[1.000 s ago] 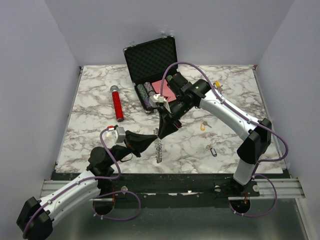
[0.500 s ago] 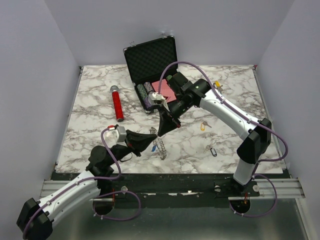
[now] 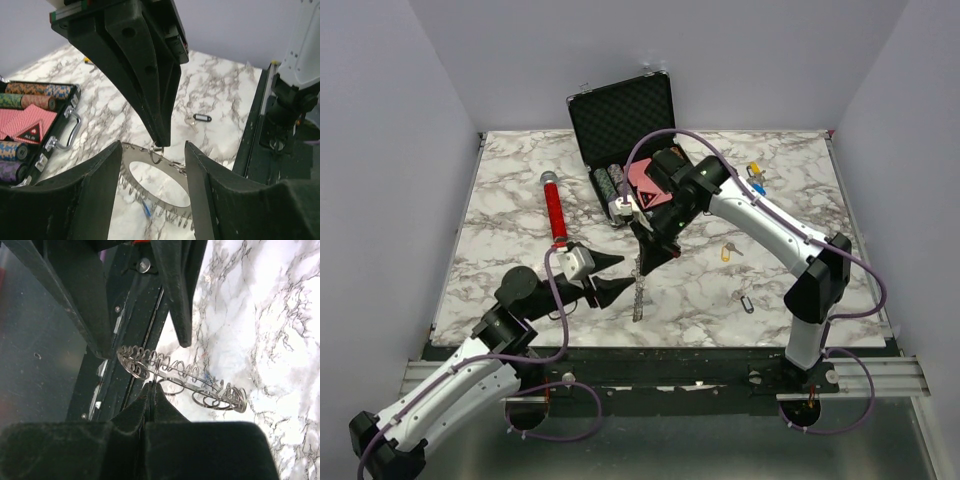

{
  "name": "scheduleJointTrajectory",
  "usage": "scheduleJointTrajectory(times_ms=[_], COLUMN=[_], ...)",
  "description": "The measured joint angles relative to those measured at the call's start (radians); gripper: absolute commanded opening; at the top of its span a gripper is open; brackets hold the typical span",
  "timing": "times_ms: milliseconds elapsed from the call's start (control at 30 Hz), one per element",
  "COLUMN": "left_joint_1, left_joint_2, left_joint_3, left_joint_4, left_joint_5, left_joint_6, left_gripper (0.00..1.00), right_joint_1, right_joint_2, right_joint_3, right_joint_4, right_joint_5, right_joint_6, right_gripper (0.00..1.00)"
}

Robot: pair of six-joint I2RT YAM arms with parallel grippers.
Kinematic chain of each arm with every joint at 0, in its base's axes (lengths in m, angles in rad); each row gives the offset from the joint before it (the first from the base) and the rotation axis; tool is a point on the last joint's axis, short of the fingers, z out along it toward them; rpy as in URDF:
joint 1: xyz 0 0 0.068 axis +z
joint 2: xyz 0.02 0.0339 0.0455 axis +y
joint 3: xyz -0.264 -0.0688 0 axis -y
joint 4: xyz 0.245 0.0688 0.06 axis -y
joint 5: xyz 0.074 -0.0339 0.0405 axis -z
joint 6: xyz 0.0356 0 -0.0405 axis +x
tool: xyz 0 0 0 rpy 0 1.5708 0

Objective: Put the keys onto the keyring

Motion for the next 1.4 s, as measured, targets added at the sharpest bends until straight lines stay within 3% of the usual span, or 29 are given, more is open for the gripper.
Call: scheduleJointTrajectory(times_ms=[300, 633, 800, 867, 967, 1100, 1167, 1233, 1267, 1400], left_joint_1=[0.0, 0.0, 0.0, 0.0, 0.0, 0.002, 0.002, 0.002, 0.002, 0.01], left_joint_2=[0.12, 0.224, 0.24, 0.249, 0.256, 0.256, 0.256, 0.253, 0.245, 0.171], left_joint_3=[0.126, 0.196, 0.198, 0.206, 0.21, 0.21, 0.21, 0.209, 0.199, 0.103], left_joint_4=[-0.229, -0.312, -0.313, -0.32, -0.328, -0.338, -0.338, -0.335, -0.321, -0.211], left_joint_5=[0.059, 0.093, 0.114, 0.124, 0.136, 0.145, 0.146, 0.146, 0.145, 0.141], left_joint_6=[0.178, 0.307, 0.327, 0.333, 0.332, 0.327, 0.319, 0.304, 0.292, 0.227], left_gripper=[0.49, 0.38, 0.19, 0.15, 0.0, 0.0, 0.0, 0.0, 0.0, 0.0], right_joint_1=[0.019, 0.03, 0.03, 0.03, 0.03, 0.03, 0.03, 0.03, 0.03, 0.029], right_joint_2=[0.0, 0.0, 0.0, 0.0, 0.0, 0.0, 0.0, 0.0, 0.0, -0.002], right_joint_3=[0.0, 0.0, 0.0, 0.0, 0.0, -0.003, -0.004, -0.004, -0.004, -0.005], right_joint_4=[-0.018, -0.019, -0.019, -0.019, -0.021, -0.022, -0.023, -0.023, -0.022, -0.022], right_joint_5=[0.05, 0.057, 0.063, 0.063, 0.071, 0.078, 0.077, 0.077, 0.072, 0.053], right_joint_6=[-0.013, -0.017, -0.018, -0.018, -0.023, -0.026, -0.026, -0.024, -0.019, -0.011], right_gripper=[0.01, 0.01, 0.01, 0.01, 0.01, 0.01, 0.13, 0.38, 0.46, 0.53])
